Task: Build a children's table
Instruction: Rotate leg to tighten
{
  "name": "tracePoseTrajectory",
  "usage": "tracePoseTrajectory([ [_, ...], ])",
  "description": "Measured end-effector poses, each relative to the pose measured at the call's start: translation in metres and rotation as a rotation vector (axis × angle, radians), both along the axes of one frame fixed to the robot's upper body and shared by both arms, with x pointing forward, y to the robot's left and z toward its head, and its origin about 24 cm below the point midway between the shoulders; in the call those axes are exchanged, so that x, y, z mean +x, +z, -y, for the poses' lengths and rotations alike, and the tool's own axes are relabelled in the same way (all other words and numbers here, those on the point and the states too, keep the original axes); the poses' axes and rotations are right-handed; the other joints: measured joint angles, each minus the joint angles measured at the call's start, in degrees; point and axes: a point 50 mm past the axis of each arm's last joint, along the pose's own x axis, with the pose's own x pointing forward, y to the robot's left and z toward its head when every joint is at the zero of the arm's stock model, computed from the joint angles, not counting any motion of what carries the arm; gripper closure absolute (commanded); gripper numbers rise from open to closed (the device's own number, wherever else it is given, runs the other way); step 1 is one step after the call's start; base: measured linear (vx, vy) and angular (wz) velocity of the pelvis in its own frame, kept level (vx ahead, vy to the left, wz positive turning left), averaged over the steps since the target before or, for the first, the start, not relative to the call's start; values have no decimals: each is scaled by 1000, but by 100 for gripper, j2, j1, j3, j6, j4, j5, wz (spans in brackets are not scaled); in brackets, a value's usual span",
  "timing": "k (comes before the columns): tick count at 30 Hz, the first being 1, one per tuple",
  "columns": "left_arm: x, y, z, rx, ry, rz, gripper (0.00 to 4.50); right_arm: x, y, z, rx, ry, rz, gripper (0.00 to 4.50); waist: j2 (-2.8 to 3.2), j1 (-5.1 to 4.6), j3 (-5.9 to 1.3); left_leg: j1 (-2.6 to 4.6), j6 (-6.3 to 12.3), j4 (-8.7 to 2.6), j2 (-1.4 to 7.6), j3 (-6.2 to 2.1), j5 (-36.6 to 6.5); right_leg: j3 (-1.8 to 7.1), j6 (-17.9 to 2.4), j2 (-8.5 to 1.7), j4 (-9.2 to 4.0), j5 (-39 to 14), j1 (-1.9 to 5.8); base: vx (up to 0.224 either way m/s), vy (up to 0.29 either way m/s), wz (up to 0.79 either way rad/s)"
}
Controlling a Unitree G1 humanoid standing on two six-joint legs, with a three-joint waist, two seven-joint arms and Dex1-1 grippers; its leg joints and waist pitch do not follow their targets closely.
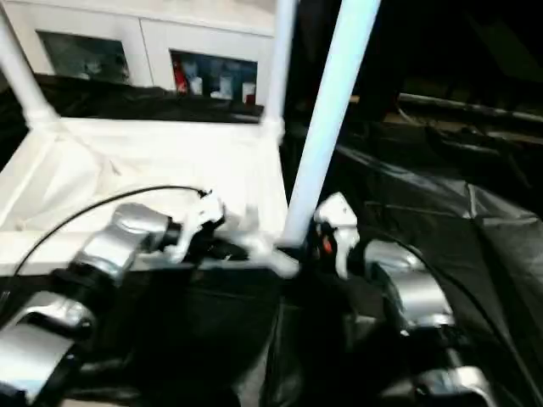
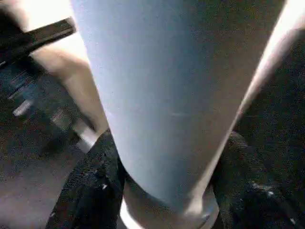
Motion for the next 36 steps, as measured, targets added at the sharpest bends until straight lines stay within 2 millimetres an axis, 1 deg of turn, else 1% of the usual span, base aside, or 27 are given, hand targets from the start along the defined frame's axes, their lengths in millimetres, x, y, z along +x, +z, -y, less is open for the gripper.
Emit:
tracePoseTrajectory([
  [1, 1, -1, 4, -1, 27, 7, 450, 3, -1, -3, 11, -62, 1, 243, -1, -17, -1, 0, -1, 0, -2, -2, 0, -1, 3, -2, -3, -2, 2, 0, 0, 0],
  [3, 5, -2, 16, 3, 101, 34, 450, 9, -6, -8, 46, -257, -17, 247, -6, -72, -5, 1, -1, 2, -5, -2, 1, 4, 4, -2, -6, -3, 1, 0, 0, 0],
  [6, 5, -5, 36, 2, 163, 49, 450, 15, -8, -12, 41, -427, -23, 248, -2, -85, -17, 4, -1, 1, -6, -4, 0, 4, 6, -1, -31, -3, 15, 0, 0, 0],
  [8, 5, -6, 41, -2, 180, 53, 450, 17, -8, -14, 23, -469, -17, 248, -3, -84, -21, 4, -1, 1, -8, -4, 0, 5, 7, -1, -38, -4, 20, 0, 0, 0],
  [13, 5, -7, 42, 2, 188, 56, 450, 18, -8, -18, -2, -486, 18, 248, -8, -89, -27, 4, -1, 2, -11, -5, 0, 7, 9, -2, -44, -5, 21, 0, 0, 0],
  [14, 5, -7, 42, 3, 188, 56, 450, 18, -8, -19, -3, -490, 21, 195, -7, -93, -27, 3, -1, 1, -12, -5, 0, 8, 9, -2, -45, -5, 20, 0, 0, 0],
  [15, 5, -7, 42, 4, 186, 58, 450, 18, -8, -18, -2, -487, 22, 195, -2, -91, -28, 2, -1, 1, -13, -6, 0, 8, 9, -2, -45, -5, 19, 0, 0, 0],
  [16, 5, -7, 42, 4, 183, 60, 450, 18, -8, -18, -1, -478, 23, 182, -1, -92, -28, 2, -1, 1, -13, -6, 0, 9, 9, -2, -46, -5, 18, 0, 0, 0],
  [18, 5, -6, 40, 4, 174, 65, 450, 17, -7, -16, -1, -432, 25, 180, 1, -92, -27, 1, 0, -1, -13, -6, 0, 8, 9, -2, -46, -5, 17, 0, 0, 0],
  [20, 5, -6, 37, -1, 153, 56, 450, 16, -6, -11, -3, -367, 24, 150, 8, -89, -27, 0, 0, -6, -12, -7, 0, 7, 13, -1, -44, -1, 15, 0, 0, 0],
  [23, 4, -4, 25, -7, 99, 35, 450, 8, -3, -3, -6, -204, 22, 150, 14, -83, -28, 3, -1, -26, -8, -7, 0, -2, 21, 2, -39, 10, 9, 0, 0, 0],
  [26, 4, -1, 14, -4, 42, 26, 450, 1, -1, 3, -16, -85, 19, 150, 14, -78, -27, -2, -1, -37, 3, -13, 0, -19, -2, 7, -33, 31, -1, 0, 0, 0],
  [27, 3, 1, 8, 4, 5, 20, 450, -3, 0, 7, -19, -20, 12, 150, -3, -76, -21, 0, -1, -41, 5, -13, 0, -22, -6, 8, -28, 33, -2, 0, 0, 0],
  [30, 0, 4, -2, 7, -61, 1, 450, -8, 4, 11, -16, 93, -5, 150, -22, -84, -9, -5, -1, -40, 9, -18, 1, -24, -5, 11, -28, 32, -11, 0, 0, 0],
  [33, -5, 5, -13, 2, -121, -30, 450, -14, 6, 12, -15, 204, -25, 150, -25, -90, -8, -8, -13, -39, 7, -14, -9, -21, -7, 11, -35, 24, -15, 0, 0, 0],
  [36, -9, 6, -21, -3, -170, -72, 450, -18, 7, 10, -17, 301, -46, 150, -29, -69, -5, -10, -16, -40, 8, -12, -12, -22, -14, 10, -34, 19, -16, 0, 0, 0],
])
